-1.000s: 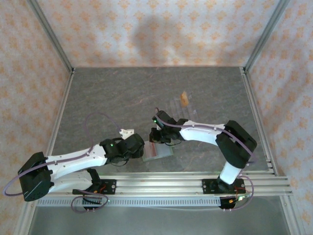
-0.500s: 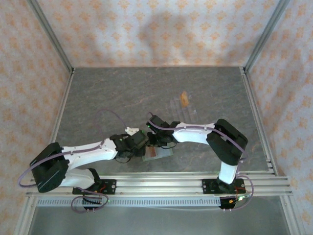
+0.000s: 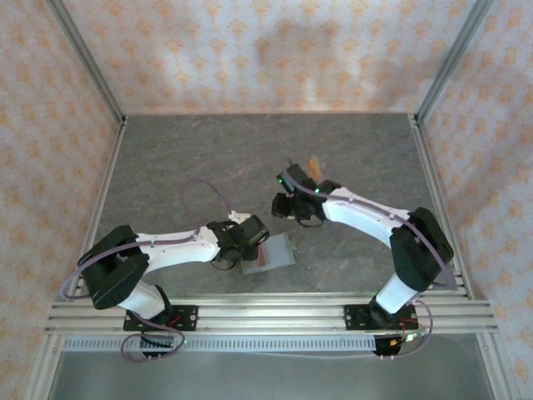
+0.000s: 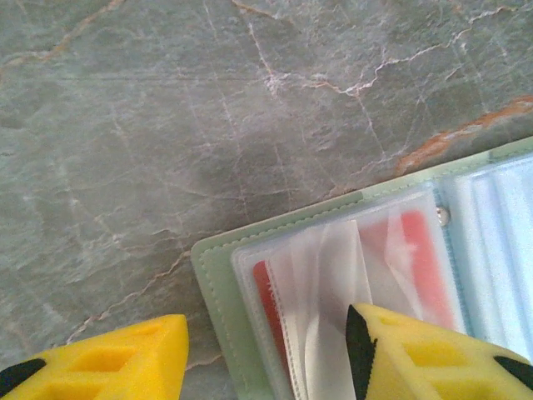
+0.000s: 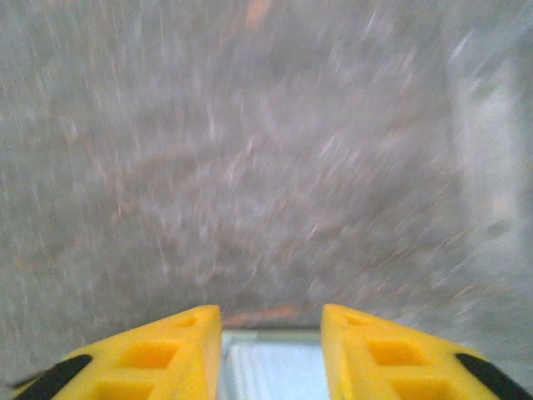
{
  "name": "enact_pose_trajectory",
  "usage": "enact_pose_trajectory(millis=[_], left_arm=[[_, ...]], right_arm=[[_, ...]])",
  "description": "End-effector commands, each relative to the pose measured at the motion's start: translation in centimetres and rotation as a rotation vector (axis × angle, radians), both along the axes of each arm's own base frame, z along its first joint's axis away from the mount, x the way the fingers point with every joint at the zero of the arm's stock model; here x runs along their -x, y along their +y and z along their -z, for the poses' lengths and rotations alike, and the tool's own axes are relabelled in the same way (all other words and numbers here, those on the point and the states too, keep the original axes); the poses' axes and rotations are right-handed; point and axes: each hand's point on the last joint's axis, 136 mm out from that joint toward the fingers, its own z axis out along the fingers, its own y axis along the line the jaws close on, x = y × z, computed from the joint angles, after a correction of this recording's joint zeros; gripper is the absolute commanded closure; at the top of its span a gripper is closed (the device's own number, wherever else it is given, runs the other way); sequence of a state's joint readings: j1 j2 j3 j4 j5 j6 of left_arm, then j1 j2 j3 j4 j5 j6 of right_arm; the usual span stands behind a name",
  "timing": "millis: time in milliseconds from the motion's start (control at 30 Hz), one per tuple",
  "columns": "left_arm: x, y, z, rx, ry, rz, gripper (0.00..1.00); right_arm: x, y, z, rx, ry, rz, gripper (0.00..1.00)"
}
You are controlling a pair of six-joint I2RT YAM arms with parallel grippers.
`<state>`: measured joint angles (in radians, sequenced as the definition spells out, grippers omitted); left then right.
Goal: Put the credit cards into the card holder
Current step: Pick up the credit card from the storage box.
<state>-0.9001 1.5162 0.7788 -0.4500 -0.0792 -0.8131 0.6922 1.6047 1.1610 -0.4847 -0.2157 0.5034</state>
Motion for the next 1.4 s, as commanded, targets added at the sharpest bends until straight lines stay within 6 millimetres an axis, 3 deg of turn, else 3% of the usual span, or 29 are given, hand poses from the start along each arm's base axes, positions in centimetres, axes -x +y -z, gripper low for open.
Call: enact_pose_trajectory(millis=[0,200,333,500,900,1367], left_arm=[[-0.8,-0.3,-0.1,0.006,-0.013,-0.004,0.49],[-0.3,0.2,0.5,0.006,-0.003,-0.016,0.56],[0.1,0.5,0.9,0.011,0.003,-0.022,0.58],[0.4,0.7,1.3,0.013,0.012,-0.027,0.6],[0.6,0.8,1.6,0.014,0.021,-0.027,0.61],[0.7,1.0,1.7,0.009,0.018,-0.03,0.62]], right_arm=[[-3.2,-4.4,-3.0,0.132,-0.092,0.06,0.6],[-9.4,-8.6,-5.1,0.254,-0.142,0.145,0.6],[-11.9,-9.4,-5.1,0.293,-0.141,0.15,0.63],[-14.0,-10.2,-3.6,0.322,-0.098,0.145,0.66],[-15.4,-11.2,-1.3,0.41,-0.054,0.132,0.68],[-15.0,-10.8,1.1,0.398,0.021,0.098,0.69]])
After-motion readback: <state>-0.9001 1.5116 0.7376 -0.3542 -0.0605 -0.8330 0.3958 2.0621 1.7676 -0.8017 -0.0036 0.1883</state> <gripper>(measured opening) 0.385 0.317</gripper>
